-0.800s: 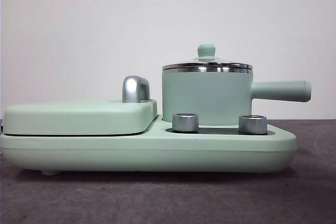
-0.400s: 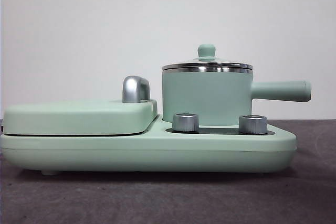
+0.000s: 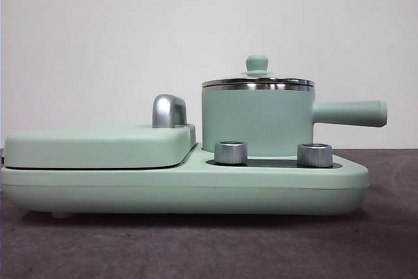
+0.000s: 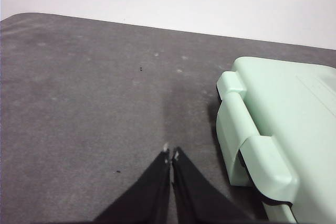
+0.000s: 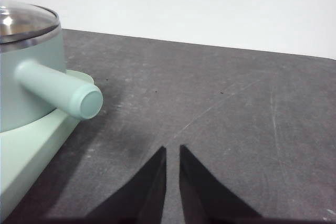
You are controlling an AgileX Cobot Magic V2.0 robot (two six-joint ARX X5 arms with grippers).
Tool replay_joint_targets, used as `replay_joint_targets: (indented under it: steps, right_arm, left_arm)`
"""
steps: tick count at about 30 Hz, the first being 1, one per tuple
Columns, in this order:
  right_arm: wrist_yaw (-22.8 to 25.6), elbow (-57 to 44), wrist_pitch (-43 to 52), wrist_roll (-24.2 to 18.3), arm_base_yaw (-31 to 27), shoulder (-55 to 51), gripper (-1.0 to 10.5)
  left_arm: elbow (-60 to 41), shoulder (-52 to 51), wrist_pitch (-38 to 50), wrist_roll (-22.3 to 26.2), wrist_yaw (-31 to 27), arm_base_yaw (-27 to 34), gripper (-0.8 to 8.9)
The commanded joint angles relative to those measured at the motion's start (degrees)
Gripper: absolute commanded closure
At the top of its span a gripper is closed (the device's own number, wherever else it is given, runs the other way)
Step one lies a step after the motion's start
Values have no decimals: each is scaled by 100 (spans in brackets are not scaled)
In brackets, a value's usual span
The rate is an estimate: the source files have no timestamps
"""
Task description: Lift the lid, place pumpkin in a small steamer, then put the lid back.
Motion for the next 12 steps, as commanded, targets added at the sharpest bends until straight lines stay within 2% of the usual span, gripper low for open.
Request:
replay_joint_targets:
  steps: [1, 12]
  right_arm:
    - [-2, -28, 50, 94, -17, -4, 908]
    - [-2, -28, 50, 94, -31, -4, 908]
  left_arm:
    - [-114, -9, 61, -4, 4, 2, 807]
    - [-114, -9, 61, -7, 4, 2, 807]
